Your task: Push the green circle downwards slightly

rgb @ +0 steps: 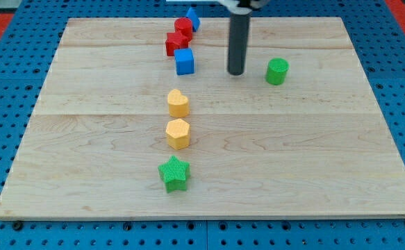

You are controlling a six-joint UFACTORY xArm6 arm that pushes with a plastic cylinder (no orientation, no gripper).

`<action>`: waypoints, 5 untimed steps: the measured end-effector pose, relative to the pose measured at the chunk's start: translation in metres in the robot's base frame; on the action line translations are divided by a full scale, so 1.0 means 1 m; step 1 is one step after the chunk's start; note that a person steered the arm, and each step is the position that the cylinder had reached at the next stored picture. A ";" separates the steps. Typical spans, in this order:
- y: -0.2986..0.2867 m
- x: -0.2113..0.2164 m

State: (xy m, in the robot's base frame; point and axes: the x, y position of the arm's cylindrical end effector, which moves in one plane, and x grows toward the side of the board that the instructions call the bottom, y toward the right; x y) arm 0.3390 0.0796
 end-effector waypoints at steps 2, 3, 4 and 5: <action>0.101 0.005; 0.139 -0.041; 0.162 -0.014; 0.140 0.017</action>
State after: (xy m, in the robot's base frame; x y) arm 0.3561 0.2195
